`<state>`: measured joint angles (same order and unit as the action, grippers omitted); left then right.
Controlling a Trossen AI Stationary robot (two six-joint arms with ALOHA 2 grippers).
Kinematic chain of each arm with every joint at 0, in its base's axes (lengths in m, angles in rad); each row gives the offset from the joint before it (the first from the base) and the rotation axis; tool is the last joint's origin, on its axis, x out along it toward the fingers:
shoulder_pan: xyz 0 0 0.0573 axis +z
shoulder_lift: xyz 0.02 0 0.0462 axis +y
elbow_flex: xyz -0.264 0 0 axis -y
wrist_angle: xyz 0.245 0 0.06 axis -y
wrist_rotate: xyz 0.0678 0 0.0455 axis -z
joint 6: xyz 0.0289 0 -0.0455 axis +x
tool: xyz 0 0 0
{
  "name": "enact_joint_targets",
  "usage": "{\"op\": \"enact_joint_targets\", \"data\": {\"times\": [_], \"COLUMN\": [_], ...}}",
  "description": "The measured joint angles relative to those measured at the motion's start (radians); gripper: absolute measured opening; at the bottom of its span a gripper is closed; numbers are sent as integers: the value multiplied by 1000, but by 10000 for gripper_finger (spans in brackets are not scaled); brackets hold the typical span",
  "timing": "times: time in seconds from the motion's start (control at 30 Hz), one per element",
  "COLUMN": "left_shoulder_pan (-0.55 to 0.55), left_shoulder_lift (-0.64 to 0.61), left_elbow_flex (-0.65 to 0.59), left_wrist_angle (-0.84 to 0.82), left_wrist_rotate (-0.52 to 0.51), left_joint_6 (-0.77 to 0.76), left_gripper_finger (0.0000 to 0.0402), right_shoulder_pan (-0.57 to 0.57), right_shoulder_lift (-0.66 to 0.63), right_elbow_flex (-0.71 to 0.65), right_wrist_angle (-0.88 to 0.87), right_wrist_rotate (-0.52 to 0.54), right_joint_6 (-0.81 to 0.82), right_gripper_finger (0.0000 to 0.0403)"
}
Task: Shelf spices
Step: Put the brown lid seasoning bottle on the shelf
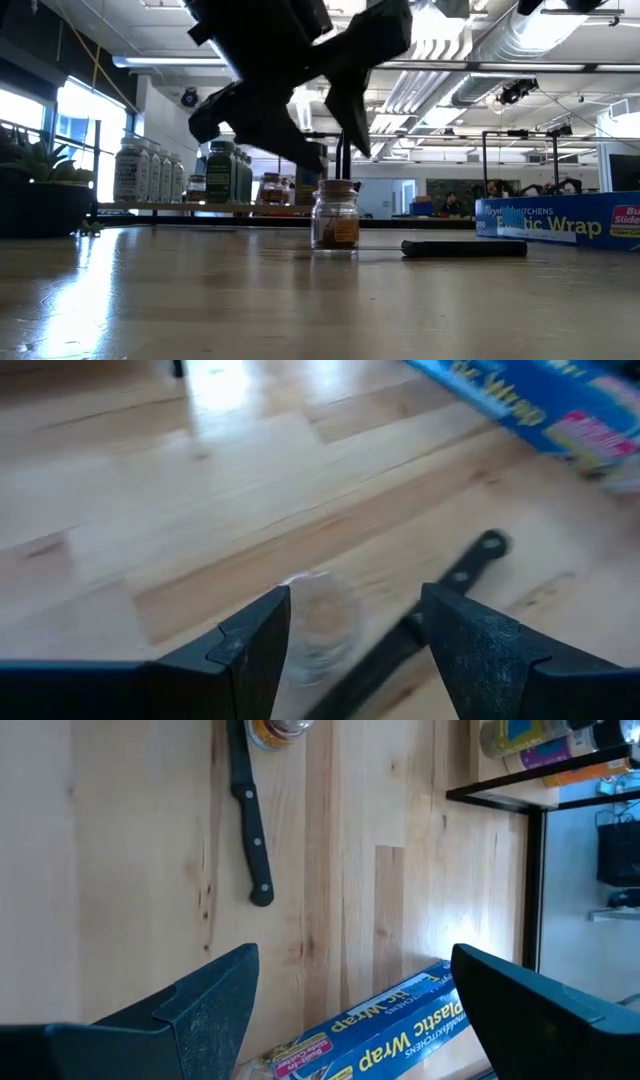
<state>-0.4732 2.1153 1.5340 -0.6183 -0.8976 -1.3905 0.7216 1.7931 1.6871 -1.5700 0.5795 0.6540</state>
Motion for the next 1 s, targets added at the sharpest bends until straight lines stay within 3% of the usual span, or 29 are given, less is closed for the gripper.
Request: {"op": "enact_joint_targets", "data": {"times": [0.23, 0.5, 0.67, 0.87, 1.0], "left_shoulder_pan": [1, 33, 59, 76, 83], "left_shoulder_lift": [46, 86, 94, 93, 93], "left_elbow_flex": [0, 0, 1, 1, 1], "left_wrist_angle": [-23, -18, -7, -10, -16], "left_wrist_rotate": [13, 28, 15, 107, 148], "left_joint_6": [7, 9, 41, 25, 0], "left_gripper_finger": [225, 265, 270, 257, 224], "right_shoulder_pan": [-2, -2, -2, -2, -2], "right_shoulder_lift": [0, 0, 0, 0, 0], "right_elbow_flex": [0, 0, 0, 0, 0], "right_wrist_angle": [8, 13, 14, 14, 14], "right_wrist_rotate": [15, 15, 15, 15, 15], "right_joint_6": [-1, -4, -7, -7, -7], "right_gripper_finger": [326, 326, 326, 326, 326]}}
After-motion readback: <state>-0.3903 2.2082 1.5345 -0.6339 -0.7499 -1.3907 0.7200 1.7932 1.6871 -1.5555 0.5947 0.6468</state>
